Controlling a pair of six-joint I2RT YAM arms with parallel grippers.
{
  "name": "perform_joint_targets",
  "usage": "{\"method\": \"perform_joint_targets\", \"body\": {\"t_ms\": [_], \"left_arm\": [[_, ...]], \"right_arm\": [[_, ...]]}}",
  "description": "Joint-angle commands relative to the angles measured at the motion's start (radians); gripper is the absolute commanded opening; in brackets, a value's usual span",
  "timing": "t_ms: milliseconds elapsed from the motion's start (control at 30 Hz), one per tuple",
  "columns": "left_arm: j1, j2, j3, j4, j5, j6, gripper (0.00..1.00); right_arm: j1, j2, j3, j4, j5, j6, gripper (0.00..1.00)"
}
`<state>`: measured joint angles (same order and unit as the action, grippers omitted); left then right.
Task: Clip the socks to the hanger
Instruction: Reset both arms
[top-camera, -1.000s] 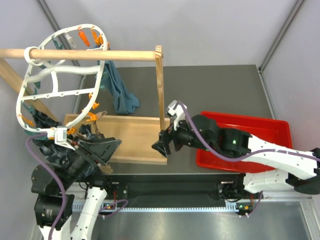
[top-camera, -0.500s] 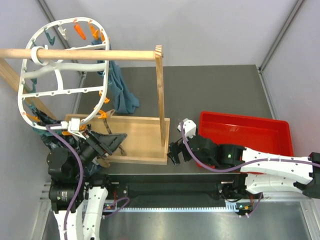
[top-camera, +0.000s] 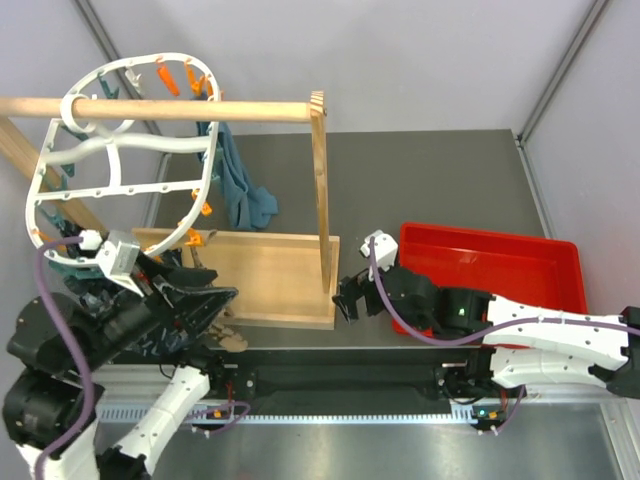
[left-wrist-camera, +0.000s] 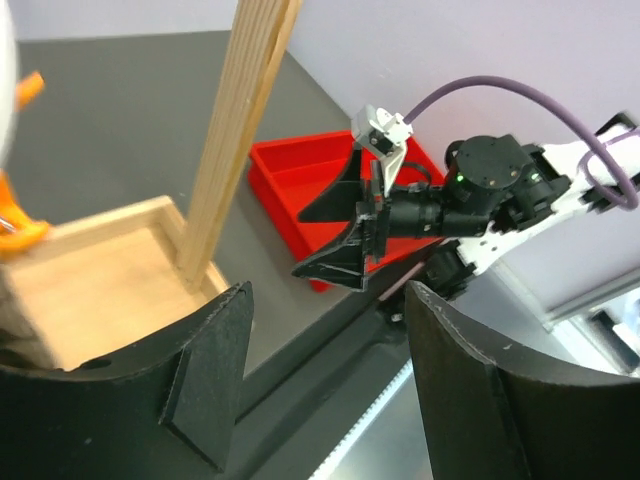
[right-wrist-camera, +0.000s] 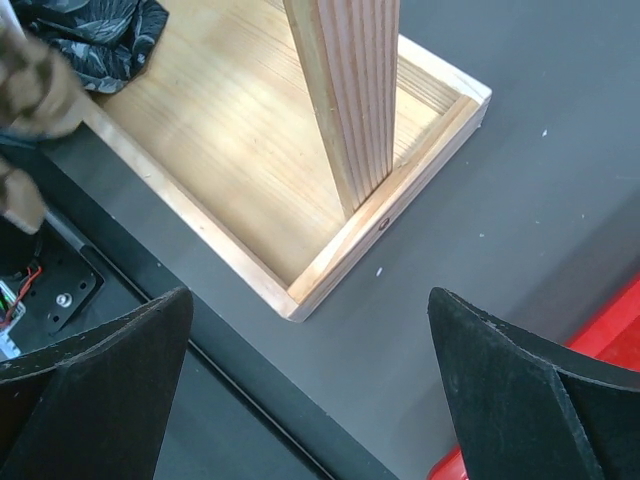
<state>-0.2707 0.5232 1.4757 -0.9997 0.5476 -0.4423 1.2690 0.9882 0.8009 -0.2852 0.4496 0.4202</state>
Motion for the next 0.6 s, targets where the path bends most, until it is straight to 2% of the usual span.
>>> {"method": "perform_joint_targets", "body": {"t_ms": [0,67,200,233,333,433,500,567], "left_arm": [[-0.083,0.084,0.121,-0.157,-0.193,0.206,0.67],[-0.114,0.123,0.147,-0.163,-0.212,0.227,0.67],[-0.099,0.211,0.144,-0.090,-0.115,0.284,0.66],[-0.088,0.254,0.141,-0.065,-0.056,0.293,0.66],[-0.065,0.313,0.146,0.059,0.030,0.313,0.66],[-0.058,0.327,0.117,0.189,0.046,0.283,0.69],[-0.058,0.366,0.075,0.231,0.090,0.240,0.67],[-0.059,0.373,0.009,0.263,0.071,0.228,0.66]], "right_arm": [[-0.011,-0.037,0.063,0.028,-0.002,-0.012,1.00],[-0.020,-0.042,0.066,0.014,-0.006,-0.021,1.00],[-0.045,-0.052,0.066,0.000,-0.026,-0.037,1.00],[-0.062,-0.054,0.066,-0.003,-0.040,-0.041,1.00],[-0.095,-0.074,0.058,-0.008,-0.077,-0.044,1.00],[-0.138,-0.095,0.040,-0.012,-0.106,-0.041,1.00],[-0.160,-0.112,0.017,-0.008,-0.117,-0.028,1.00],[-0.189,-0.120,-0.002,-0.005,-0.126,-0.008,1.00]]}}
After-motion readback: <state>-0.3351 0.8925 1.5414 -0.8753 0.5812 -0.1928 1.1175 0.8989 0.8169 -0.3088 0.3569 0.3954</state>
